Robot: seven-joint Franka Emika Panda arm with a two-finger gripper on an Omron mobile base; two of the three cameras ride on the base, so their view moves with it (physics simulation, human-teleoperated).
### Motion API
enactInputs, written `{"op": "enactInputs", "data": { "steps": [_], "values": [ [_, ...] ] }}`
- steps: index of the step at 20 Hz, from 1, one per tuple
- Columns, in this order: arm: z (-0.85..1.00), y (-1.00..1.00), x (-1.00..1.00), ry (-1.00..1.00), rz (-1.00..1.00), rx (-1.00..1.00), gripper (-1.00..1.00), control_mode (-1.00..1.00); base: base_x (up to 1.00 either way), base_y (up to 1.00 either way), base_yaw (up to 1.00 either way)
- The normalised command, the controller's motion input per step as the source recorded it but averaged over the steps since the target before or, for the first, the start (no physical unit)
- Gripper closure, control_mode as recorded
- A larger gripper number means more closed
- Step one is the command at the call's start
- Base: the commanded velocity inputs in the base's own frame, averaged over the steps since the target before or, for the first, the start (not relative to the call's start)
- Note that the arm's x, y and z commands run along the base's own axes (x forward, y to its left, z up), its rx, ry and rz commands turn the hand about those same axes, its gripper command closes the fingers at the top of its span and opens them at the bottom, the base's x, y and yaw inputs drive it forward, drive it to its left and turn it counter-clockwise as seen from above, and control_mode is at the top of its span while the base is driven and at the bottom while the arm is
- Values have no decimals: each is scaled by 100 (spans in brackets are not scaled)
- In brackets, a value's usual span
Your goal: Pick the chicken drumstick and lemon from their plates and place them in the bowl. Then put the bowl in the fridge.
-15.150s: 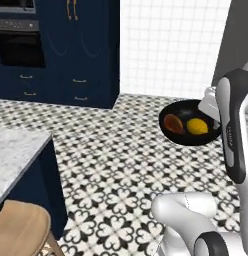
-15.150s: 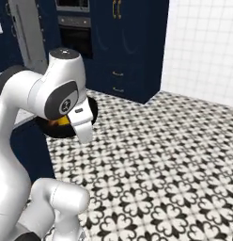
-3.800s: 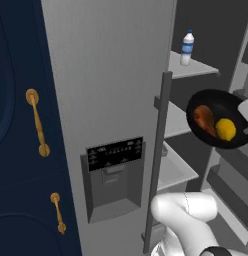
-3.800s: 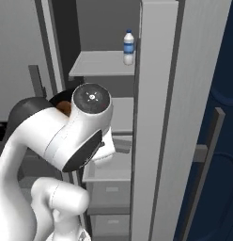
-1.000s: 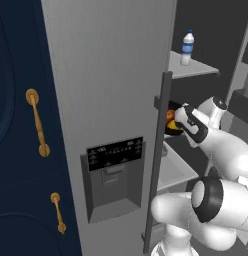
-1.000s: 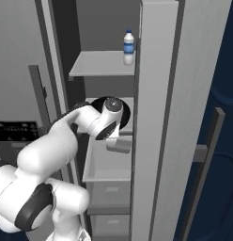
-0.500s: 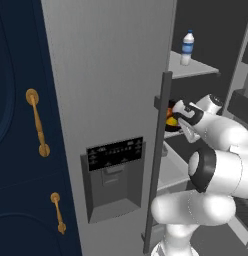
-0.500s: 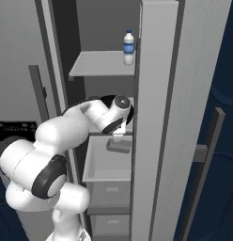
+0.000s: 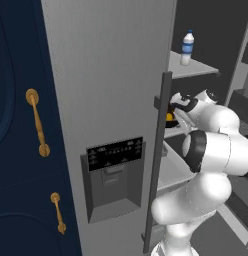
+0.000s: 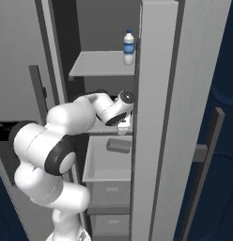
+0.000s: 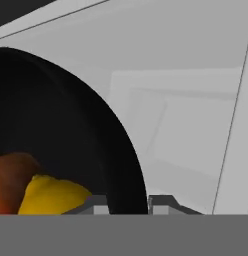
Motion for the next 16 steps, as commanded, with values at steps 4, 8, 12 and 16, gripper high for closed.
{"op": "enactInputs", "data": {
  "steps": [4,8,12,16],
  "values": [
    [8,4,-26,-30,0,0,-100,-100,0,0,0],
    [61,29,-72,-25,0,0,-100,-100,0,0,0],
    [88,35,-92,-19,0,-4,-100,-100,0,0,0],
    [75,39,-97,-16,0,-8,-100,-100,0,0,0]
  ]
}}
